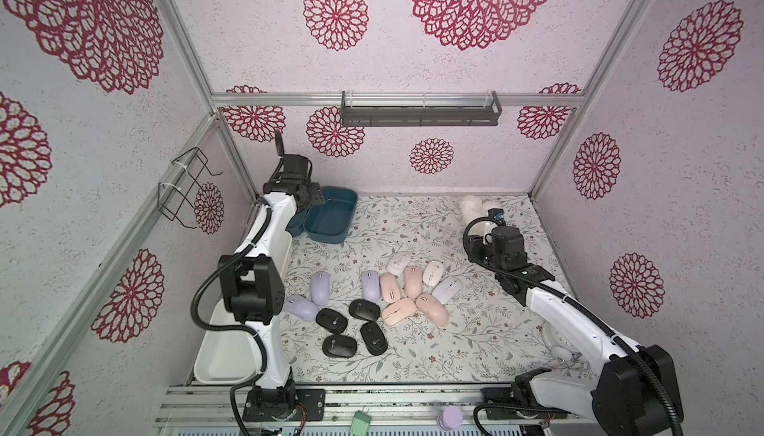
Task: Place the mice by color into the storage box
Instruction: Move the storage box to the center of the board.
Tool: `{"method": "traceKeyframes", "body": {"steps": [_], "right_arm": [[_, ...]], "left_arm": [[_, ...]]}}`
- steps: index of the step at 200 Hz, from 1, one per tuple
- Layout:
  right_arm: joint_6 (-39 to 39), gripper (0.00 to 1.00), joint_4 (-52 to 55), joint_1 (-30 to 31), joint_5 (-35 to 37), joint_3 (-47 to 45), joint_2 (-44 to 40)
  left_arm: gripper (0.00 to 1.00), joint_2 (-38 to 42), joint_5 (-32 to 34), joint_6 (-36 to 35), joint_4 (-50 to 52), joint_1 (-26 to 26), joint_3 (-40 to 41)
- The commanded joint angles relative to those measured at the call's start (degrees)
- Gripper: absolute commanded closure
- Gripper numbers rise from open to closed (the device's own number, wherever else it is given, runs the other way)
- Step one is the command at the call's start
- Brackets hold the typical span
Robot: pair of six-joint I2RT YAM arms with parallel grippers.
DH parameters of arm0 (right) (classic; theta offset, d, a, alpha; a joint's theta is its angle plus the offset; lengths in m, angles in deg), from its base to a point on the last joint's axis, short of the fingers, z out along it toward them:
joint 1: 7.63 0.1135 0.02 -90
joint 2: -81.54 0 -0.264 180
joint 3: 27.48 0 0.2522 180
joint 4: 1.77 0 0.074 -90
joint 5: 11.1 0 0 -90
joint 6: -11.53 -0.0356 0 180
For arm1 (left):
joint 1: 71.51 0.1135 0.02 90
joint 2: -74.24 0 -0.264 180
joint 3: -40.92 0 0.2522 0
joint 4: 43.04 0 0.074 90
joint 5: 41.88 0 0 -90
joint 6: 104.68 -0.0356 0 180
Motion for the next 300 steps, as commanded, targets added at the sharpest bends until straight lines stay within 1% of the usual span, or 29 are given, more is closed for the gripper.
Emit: {"method": "traceKeyframes", "body": {"steps": [1, 20, 39, 56, 79, 105, 120, 152, 171, 186, 203, 217, 233, 250, 263, 273, 291, 300], "right_arm": [[0.79, 0.53, 0.0, 0.42, -0.79, 0.58, -0.51], [0.79, 0.52, -0.18, 0.42, -0.95, 0.17, -0.32], [0.72, 0.52, -0.32, 0.42, -1.21, 0.02, -0.11], [0.54, 0.52, -0.52, 0.5, -1.73, -0.06, 0.24], [0.46, 0.52, -0.66, 0.5, -2.22, -0.14, 0.61], [0.42, 0.52, -0.92, 0.51, -2.32, -0.3, 0.76], [0.4, 0.51, -1.15, 0.5, -2.31, -0.36, 0.85], [0.05, 0.51, -1.41, 0.6, -2.89, -0.2, 1.37], [0.13, 0.51, -1.2, 0.6, -2.71, -0.04, 1.59], [0.18, 0.52, -1.1, 0.69, -2.67, -0.06, 1.41], [0.04, 0.52, -1.44, 0.67, -2.51, -0.32, 1.2], [0.07, 0.53, -1.39, 0.77, -2.46, -0.24, 1.2], [0.09, 0.53, -1.28, 0.78, -2.1, -0.24, 1.09], [0.18, 0.53, -1.28, 0.86, -1.63, -0.26, 0.77], [0.18, 0.54, -1.28, 0.83, -1.41, -0.42, 0.47], [0.17, 0.54, -1.28, 0.83, -1.31, -0.56, 0.27], [0.18, 0.54, -1.58, 0.86, -1.14, -0.8, -0.1], [0.17, 0.54, -1.46, 0.82, -1.05, -0.79, -0.1]], "left_arm": [[0.27, -6.23, 1.03, -4.67, 10.42, -2.93, -7.98], [0.27, -11.05, -1.56, -4.84, 12.05, -3.52, -12.24], [0.28, -14.28, -2.59, -5.2, 12.66, -4.14, -15.1], [0.28, -15.9, -4.59, -6.15, 12.44, -4.79, -15.96], [0.28, -17.72, -4.8, -7.84, 12.28, -5.89, -16.63], [0.31, -19.47, -5.38, -8.21, 11.85, -6.51, -16.78], [0.36, -20.53, -5.93, -8.63, 11.69, -6.76, -17.11], [0.38, -22.01, -7.95, -9.4, 11.3, -7.78, -17.24], [0.4, -22.83, -7.4, -9.83, 11.71, -8.58, -17.58], [0.47, -23.07, -7.56, -9.85, 11.68, -8.91, -17.42], [0.63, -22.96, -7.88, -8.58, 11.92, -9.4, -17.51], [0.67, -22.18, -8.96, -7.42, 11.27, -10.16, -16.87], [0.77, -21.18, -8.49, -6.62, 10.8, -11.69, -16.54], [0.81, -20.18, -7.85, -5.07, 9.94, -13.05, -15.51], [0.87, -19.6, -7.6, -2.88, 9.13, -13.71, -14.44], [0.9, -19.3, -8.06, -0.45, 9.11, -13.97, -14.0], [0.92, -18.15, -10.27, 3.14, 6.85, -15.26, -11.68], [0.93, -17.61, -10.24, 4.77, 6.21, -16.15, -11.11]]}}
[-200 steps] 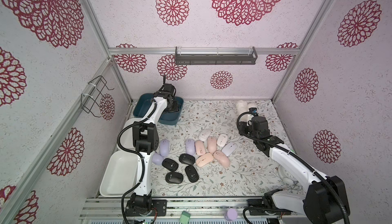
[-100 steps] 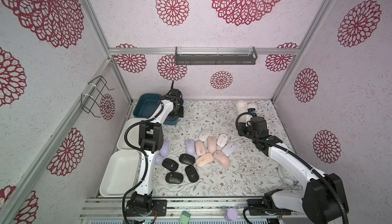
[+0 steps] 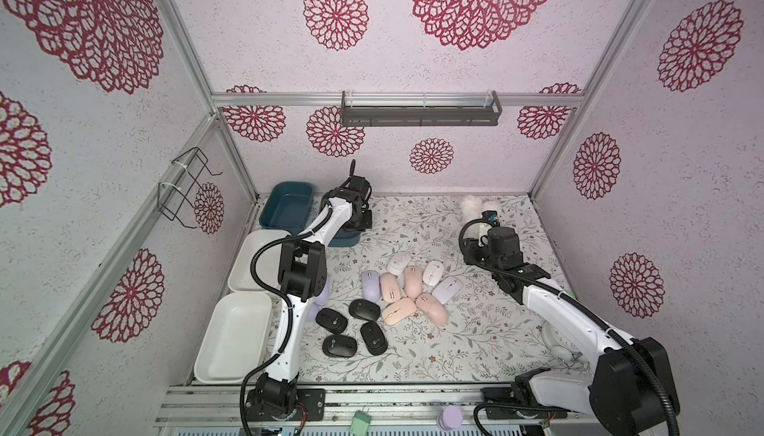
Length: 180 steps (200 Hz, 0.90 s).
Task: Place the mice by color into the storage box
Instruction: Move the storage box to the center of the board.
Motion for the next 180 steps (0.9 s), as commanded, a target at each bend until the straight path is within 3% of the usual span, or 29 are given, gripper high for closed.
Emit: {"method": "traceKeyframes", "body": {"steps": [1, 38, 59, 120, 133, 145, 180], "right_arm": [[0.22, 0.54, -1.57, 0.23, 1.47, -0.59, -1.82], [0.42, 0.54, -1.43, 0.29, 1.65, -0.61, -1.98], [0.46, 0.54, -1.22, 0.29, 1.94, -0.75, -2.36], [0.59, 0.54, -1.04, 0.25, 2.22, -1.03, -3.34], [0.63, 0.54, -0.95, 0.29, 2.37, -0.86, -3.4], [0.57, 0.54, -0.71, 0.25, 2.39, -0.8, -3.31], [0.48, 0.54, 0.3, 0.32, 2.55, -0.06, -3.58]], "left_arm": [[0.94, 3.53, -3.0, 6.89, -2.36, -1.96, 2.14], [0.97, 4.3, -2.42, 14.32, -7.54, -7.7, 4.29], [0.95, 3.66, 1.49, 17.03, -8.51, -10.67, 4.23], [0.91, 2.7, 1.93, 21.64, -9.95, -12.96, 3.85], [0.87, 2.55, 1.75, 21.95, -9.89, -13.08, 3.71], [0.75, 2.54, 1.2, 22.22, -9.97, -13.06, 3.63], [0.61, 3.57, 0.54, 20.11, -7.77, -13.23, 1.76]]}}
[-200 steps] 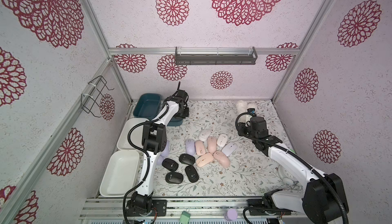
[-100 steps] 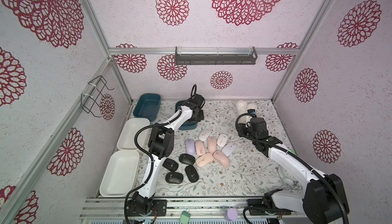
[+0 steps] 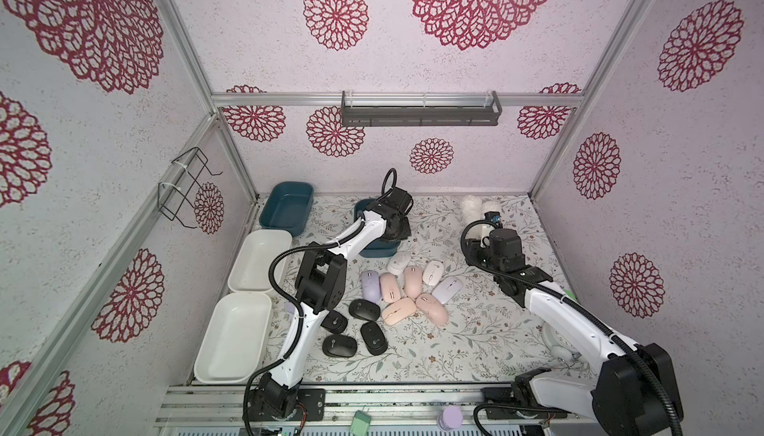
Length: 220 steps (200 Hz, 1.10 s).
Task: Place the mice by color into the storage box
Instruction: Move the storage box to the center of the board, then pick up the storage box at the center of the board.
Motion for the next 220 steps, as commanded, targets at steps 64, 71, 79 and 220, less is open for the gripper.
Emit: {"method": "traceKeyframes", "body": {"steps": [64, 71, 79, 220], "right_arm": [[-1.82, 0.51, 6.2, 5.76, 4.55, 6.58, 3.77], [-2.35, 0.5, 6.92, 6.78, 5.17, 7.65, 4.95], [-3.03, 0.48, 7.34, 7.63, 5.58, 8.61, 6.22], [-3.83, 0.37, 9.9, 9.31, 6.68, 18.48, 22.33]], "left_arm": [[0.47, 22.05, -1.94, -4.19, -2.04, 6.48, 10.3], [0.43, 25.67, -2.32, -3.82, -3.52, 8.53, 13.77], [0.39, 28.76, -2.92, -3.87, -4.86, 10.96, 17.77], [0.45, 7.97, -18.57, -9.61, -3.88, 22.28, 11.04]]}}
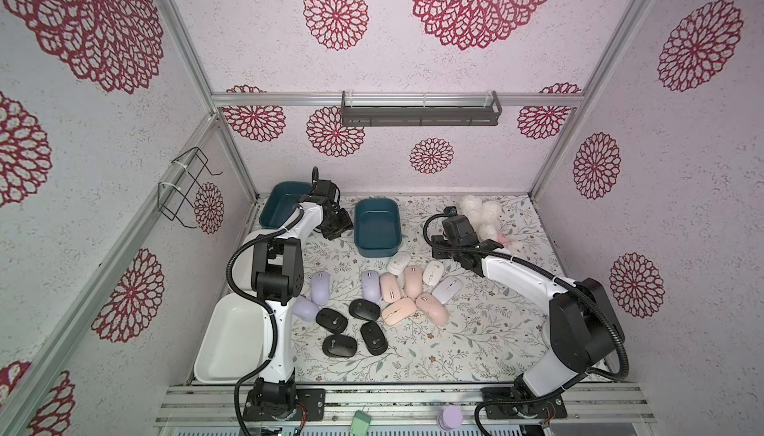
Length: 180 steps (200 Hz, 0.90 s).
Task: Place the mice by color into the storage box
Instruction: Pick up the storage box at the center of the board.
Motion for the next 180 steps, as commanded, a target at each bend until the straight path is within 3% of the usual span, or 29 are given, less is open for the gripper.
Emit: {"method": "traceKeyframes", "body": {"steps": [1, 180], "right_arm": [[0.27, 0.37, 0.33, -0.11, 1.38, 0.44, -0.53], [3.17, 0.39, 3.74, -1.29, 0.71, -3.45, -0.95]], "left_arm": [[0.45, 0.64, -2.23, -2.45, -0.91, -1.01, -2.88], [0.49, -10.3, -1.2, -8.91, 0.32, -7.59, -16.12]]}}
